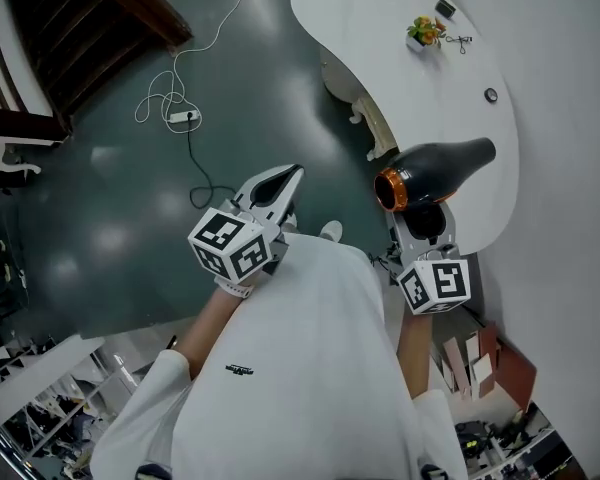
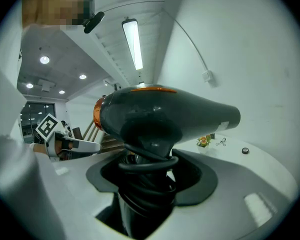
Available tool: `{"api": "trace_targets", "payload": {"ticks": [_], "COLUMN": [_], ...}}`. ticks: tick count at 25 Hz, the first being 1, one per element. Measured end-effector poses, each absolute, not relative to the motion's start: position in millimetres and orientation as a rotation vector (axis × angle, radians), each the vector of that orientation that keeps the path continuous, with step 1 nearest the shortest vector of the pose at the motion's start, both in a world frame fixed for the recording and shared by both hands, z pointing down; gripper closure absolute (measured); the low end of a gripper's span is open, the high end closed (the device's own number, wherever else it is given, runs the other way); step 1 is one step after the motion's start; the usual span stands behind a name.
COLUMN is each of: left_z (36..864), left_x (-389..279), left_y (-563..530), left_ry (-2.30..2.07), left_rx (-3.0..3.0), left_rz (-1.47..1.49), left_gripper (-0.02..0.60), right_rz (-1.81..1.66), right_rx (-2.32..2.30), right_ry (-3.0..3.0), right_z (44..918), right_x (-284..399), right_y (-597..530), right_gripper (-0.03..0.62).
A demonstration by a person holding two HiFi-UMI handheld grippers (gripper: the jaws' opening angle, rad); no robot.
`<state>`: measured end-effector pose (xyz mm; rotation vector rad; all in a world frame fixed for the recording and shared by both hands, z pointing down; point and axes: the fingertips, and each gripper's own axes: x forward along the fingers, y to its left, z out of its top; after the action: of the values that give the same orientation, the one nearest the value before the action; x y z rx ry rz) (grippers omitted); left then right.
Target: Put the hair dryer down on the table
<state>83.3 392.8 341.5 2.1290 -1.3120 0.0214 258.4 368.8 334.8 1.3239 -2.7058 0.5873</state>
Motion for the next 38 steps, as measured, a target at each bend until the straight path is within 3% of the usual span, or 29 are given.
{"api": "trace_targets", "payload": {"ticks": [16, 38], "left_z": [344, 335], "left_x": [101, -6], "left_y": [431, 319], "left_ry": [-1.418, -1.381], "left_rx": [2.066, 2.095], "left_rz": [0.037, -0.076], "left_gripper": [0.580, 0.580], "right_rz": [0.604, 0.563], "right_rx": [1.154, 1.196], "right_ry": [-2.816, -2.747], "right_z": [333, 325], "right_x": [264, 165], "right_y": [390, 295], "right_gripper": [0.315, 0.315]}}
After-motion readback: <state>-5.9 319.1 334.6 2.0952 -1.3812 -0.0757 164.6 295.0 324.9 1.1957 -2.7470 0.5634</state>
